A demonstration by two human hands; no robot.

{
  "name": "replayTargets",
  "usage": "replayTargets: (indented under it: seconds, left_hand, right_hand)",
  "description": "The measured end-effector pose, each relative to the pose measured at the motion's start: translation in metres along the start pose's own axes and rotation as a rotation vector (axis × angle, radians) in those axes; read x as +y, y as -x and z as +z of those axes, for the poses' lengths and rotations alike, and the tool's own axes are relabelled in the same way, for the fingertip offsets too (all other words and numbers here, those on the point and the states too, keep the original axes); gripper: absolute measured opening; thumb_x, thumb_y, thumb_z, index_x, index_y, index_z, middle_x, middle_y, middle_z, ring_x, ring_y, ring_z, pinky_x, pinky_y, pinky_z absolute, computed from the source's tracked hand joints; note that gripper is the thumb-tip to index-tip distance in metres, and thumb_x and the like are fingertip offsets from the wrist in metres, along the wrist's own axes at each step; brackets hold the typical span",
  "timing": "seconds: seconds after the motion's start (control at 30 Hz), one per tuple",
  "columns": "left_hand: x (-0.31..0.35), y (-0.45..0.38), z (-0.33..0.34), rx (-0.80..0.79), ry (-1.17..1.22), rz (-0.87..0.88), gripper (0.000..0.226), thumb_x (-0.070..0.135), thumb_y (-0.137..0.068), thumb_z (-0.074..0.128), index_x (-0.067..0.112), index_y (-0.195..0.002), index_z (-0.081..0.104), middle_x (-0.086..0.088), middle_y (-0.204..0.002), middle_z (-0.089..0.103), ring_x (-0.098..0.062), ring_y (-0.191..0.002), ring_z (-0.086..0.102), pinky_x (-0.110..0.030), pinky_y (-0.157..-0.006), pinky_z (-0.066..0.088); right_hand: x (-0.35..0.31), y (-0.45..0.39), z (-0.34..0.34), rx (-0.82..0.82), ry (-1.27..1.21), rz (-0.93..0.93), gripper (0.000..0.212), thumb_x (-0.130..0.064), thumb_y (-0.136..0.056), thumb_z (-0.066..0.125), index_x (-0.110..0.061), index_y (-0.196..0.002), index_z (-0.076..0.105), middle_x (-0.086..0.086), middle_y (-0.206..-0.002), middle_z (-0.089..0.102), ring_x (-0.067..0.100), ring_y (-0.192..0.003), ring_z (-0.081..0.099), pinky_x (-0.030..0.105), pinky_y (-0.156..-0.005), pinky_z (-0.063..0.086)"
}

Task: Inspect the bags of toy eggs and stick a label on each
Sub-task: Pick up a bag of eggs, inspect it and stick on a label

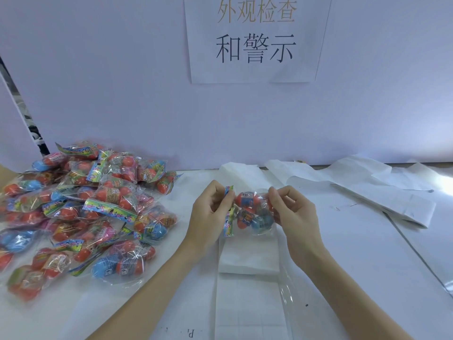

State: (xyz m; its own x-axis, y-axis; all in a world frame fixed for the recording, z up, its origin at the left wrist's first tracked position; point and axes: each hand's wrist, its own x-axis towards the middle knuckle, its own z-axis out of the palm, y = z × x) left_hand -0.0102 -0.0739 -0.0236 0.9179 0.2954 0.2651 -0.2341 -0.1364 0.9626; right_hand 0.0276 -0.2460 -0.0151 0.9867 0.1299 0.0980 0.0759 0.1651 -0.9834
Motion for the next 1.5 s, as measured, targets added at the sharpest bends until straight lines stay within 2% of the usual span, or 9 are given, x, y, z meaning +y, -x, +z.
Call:
replayTargets:
  seconds: [0.1, 0.33, 0.6, 0.8, 0.97, 1.07, 1.23, 1.37, 1.5]
  left_hand:
    - [-0.002, 0.0, 0.0, 0.013, -0.054, 0.013, 0.035, 0.018, -0.108, 0.056, 0.018, -0.077, 0.04, 0.011, -0.061, 0.038, -0.011, -0.059, 0.033, -0.025, -0.057, 0.032]
    - [0.0, 0.003, 0.002, -0.054, -0.097, 0.115, 0.021, 0.035, -0.103, 0.051, 0.019, -0.09, 0.047, 0.008, -0.071, 0.053, -0.012, -0.067, 0.051, -0.029, -0.064, 0.045]
    - [-0.001, 0.002, 0.002, 0.01, -0.115, 0.097, 0.033, 0.021, -0.11, 0.052, 0.018, -0.08, 0.039, 0.014, -0.066, 0.043, -0.013, -0.062, 0.037, -0.031, -0.058, 0.037]
    - [-0.004, 0.002, 0.001, 0.035, -0.171, 0.172, 0.022, 0.028, -0.11, 0.049, 0.018, -0.091, 0.047, 0.012, -0.07, 0.059, -0.01, -0.046, 0.05, -0.025, -0.043, 0.043]
    - [-0.004, 0.001, 0.004, 0.05, -0.25, 0.213, 0.021, 0.027, -0.109, 0.051, 0.016, -0.091, 0.054, 0.017, -0.076, 0.064, -0.017, -0.056, 0.047, -0.018, -0.053, 0.037]
    - [-0.002, 0.003, 0.007, 0.055, -0.236, 0.211, 0.022, 0.032, -0.107, 0.049, 0.018, -0.091, 0.051, 0.01, -0.072, 0.059, -0.017, -0.054, 0.043, -0.024, -0.053, 0.037]
    - [-0.001, 0.004, 0.004, 0.115, -0.176, 0.184, 0.023, 0.026, -0.111, 0.046, 0.02, -0.089, 0.045, 0.014, -0.066, 0.055, -0.009, -0.044, 0.049, -0.016, -0.044, 0.037]
    - [0.0, 0.003, 0.003, 0.077, -0.012, 0.057, 0.03, 0.028, -0.112, 0.047, 0.022, -0.083, 0.045, 0.015, -0.064, 0.05, -0.006, -0.049, 0.05, -0.019, -0.04, 0.043]
    - [-0.001, 0.002, 0.001, 0.045, 0.024, 0.009, 0.024, 0.031, -0.101, 0.054, 0.023, -0.079, 0.05, 0.006, -0.069, 0.053, -0.023, -0.045, 0.052, -0.025, -0.041, 0.037]
  right_hand:
    - [0.001, 0.003, 0.005, 0.014, 0.02, -0.035, 0.028, -0.019, -0.107, 0.059, -0.004, -0.084, 0.066, 0.009, -0.091, 0.078, 0.017, -0.077, 0.068, 0.028, -0.068, 0.055]
    - [-0.002, 0.002, 0.003, 0.027, -0.023, 0.031, 0.018, -0.02, -0.099, 0.07, -0.006, -0.088, 0.071, 0.0, -0.074, 0.073, 0.008, -0.066, 0.067, 0.016, -0.06, 0.051]
    - [-0.007, 0.002, 0.002, -0.021, -0.064, 0.084, 0.026, -0.025, -0.102, 0.065, -0.003, -0.089, 0.068, 0.005, -0.085, 0.077, 0.017, -0.076, 0.07, 0.029, -0.073, 0.059]
    - [-0.008, 0.005, 0.005, -0.083, -0.043, 0.105, 0.028, -0.031, -0.104, 0.059, -0.007, -0.104, 0.073, 0.009, -0.101, 0.079, 0.02, -0.088, 0.074, 0.028, -0.08, 0.06]
    - [-0.008, 0.003, 0.0, -0.043, -0.073, 0.155, 0.03, -0.027, -0.104, 0.061, -0.002, -0.104, 0.077, 0.01, -0.092, 0.079, 0.026, -0.086, 0.074, 0.032, -0.08, 0.061]
    - [-0.01, 0.002, -0.002, -0.073, -0.159, 0.206, 0.031, -0.03, -0.104, 0.06, -0.004, -0.108, 0.077, 0.015, -0.105, 0.079, 0.027, -0.092, 0.076, 0.03, -0.078, 0.061]
    - [-0.01, 0.002, -0.001, -0.261, -0.137, 0.218, 0.033, -0.035, -0.102, 0.062, -0.011, -0.124, 0.071, 0.01, -0.114, 0.078, 0.025, -0.1, 0.076, 0.025, -0.079, 0.06]
    - [-0.01, 0.004, 0.002, -0.195, -0.135, 0.184, 0.025, -0.027, -0.098, 0.07, -0.01, -0.115, 0.074, 0.012, -0.104, 0.08, 0.021, -0.089, 0.076, 0.021, -0.075, 0.058]
    - [-0.014, 0.002, -0.001, -0.15, -0.213, 0.138, 0.03, -0.032, -0.093, 0.073, -0.013, -0.116, 0.072, 0.012, -0.102, 0.077, 0.022, -0.082, 0.071, 0.023, -0.073, 0.056]
